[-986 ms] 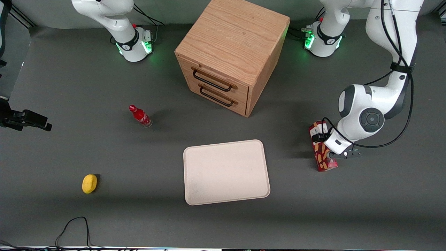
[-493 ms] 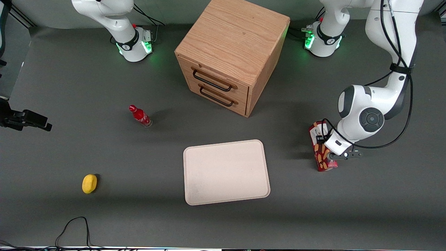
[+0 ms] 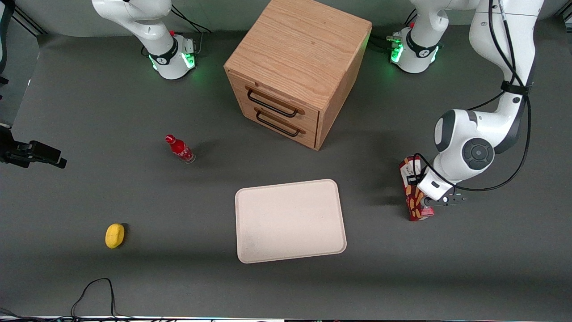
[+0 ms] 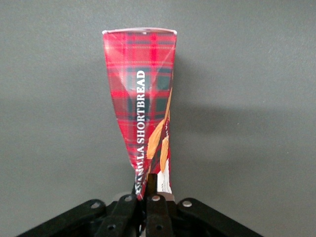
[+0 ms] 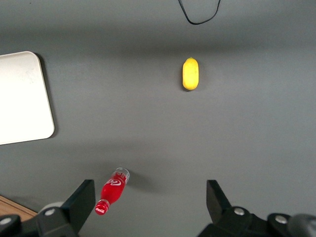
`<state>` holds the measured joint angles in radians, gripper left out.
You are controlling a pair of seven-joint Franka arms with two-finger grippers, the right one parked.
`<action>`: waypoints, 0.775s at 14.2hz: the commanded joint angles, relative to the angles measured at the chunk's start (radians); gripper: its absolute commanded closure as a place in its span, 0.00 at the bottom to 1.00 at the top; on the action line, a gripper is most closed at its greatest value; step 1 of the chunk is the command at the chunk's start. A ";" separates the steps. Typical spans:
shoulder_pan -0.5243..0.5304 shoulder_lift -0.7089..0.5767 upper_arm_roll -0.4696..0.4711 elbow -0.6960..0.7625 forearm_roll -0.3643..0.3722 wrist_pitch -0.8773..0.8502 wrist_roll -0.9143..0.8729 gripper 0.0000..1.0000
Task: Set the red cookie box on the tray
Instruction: 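Lift the cookie box with the left gripper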
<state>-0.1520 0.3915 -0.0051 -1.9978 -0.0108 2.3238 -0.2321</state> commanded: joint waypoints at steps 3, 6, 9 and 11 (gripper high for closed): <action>0.000 -0.058 0.004 0.140 -0.003 -0.220 -0.024 1.00; 0.003 -0.108 0.004 0.314 -0.003 -0.494 -0.042 1.00; 0.011 -0.123 0.004 0.564 -0.005 -0.812 -0.046 1.00; 0.012 -0.123 0.004 0.698 -0.003 -0.956 -0.042 1.00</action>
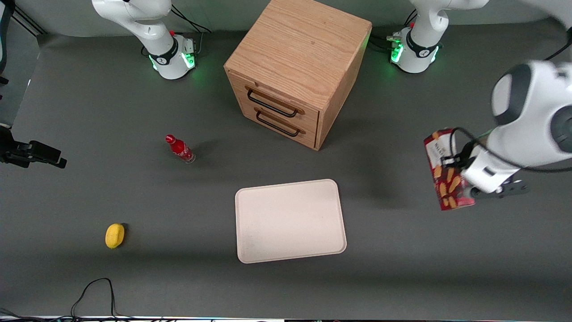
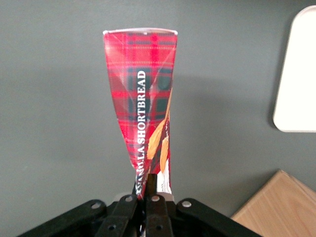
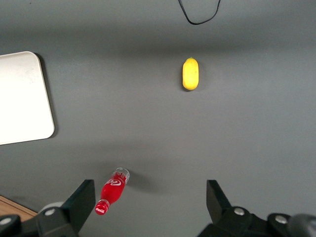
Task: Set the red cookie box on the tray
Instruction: 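Lift the cookie box with the left gripper, then carry the cookie box over the white tray and lower it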
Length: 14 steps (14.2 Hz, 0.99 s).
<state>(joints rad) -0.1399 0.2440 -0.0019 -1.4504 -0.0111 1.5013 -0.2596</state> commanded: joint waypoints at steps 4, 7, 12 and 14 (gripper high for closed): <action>-0.003 0.029 0.000 0.205 -0.006 -0.161 -0.048 1.00; -0.039 0.137 -0.030 0.364 -0.021 -0.156 -0.182 1.00; -0.160 0.349 -0.090 0.568 -0.023 -0.051 -0.420 1.00; -0.222 0.397 -0.092 0.584 -0.020 0.026 -0.446 1.00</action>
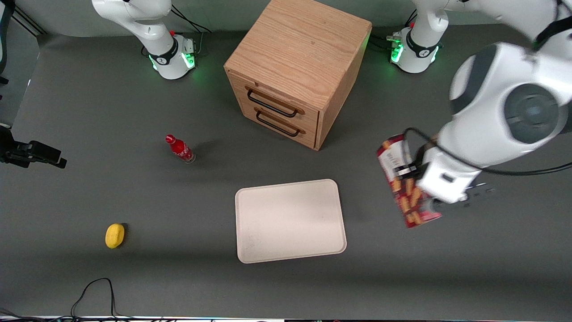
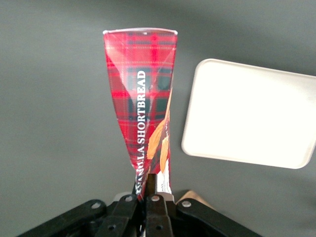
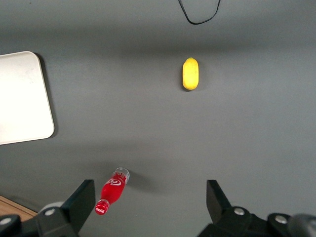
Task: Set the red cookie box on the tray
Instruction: 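Carry the cookie box over the white tray and lower it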
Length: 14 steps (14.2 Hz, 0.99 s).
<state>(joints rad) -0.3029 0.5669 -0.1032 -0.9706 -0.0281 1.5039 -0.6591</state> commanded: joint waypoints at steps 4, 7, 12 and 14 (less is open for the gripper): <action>-0.145 0.122 0.011 0.124 -0.003 0.114 -0.039 1.00; -0.156 0.168 0.017 0.110 0.005 0.120 0.010 1.00; -0.174 0.326 0.017 0.055 0.049 0.289 0.038 1.00; -0.179 0.346 0.017 0.017 0.066 0.331 0.041 1.00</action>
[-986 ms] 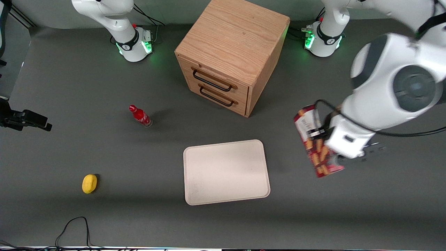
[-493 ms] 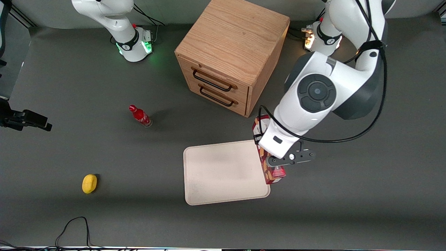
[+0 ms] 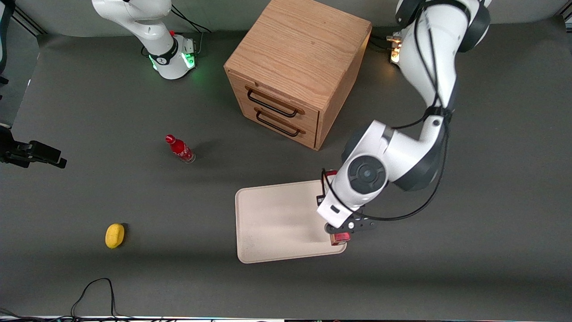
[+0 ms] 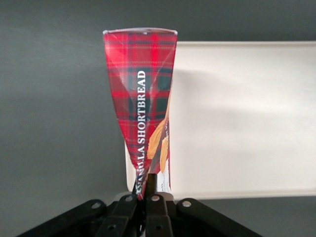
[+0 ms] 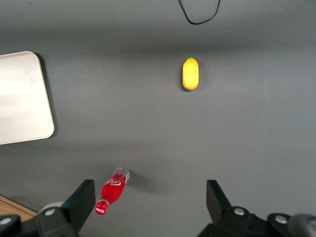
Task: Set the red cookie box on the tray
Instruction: 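Carry the cookie box over the white tray and lower it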
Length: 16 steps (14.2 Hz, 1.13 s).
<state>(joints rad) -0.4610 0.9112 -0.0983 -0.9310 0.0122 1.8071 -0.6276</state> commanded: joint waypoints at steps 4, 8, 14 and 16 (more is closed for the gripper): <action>-0.024 0.052 0.015 -0.040 0.041 0.081 0.014 1.00; -0.022 0.058 0.017 -0.058 0.046 0.100 0.016 1.00; -0.021 0.038 0.018 -0.088 0.055 0.111 0.012 0.00; -0.016 -0.010 0.018 -0.074 0.052 0.008 0.012 0.00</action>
<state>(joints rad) -0.4727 0.9691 -0.0911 -0.9963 0.0549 1.9051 -0.6220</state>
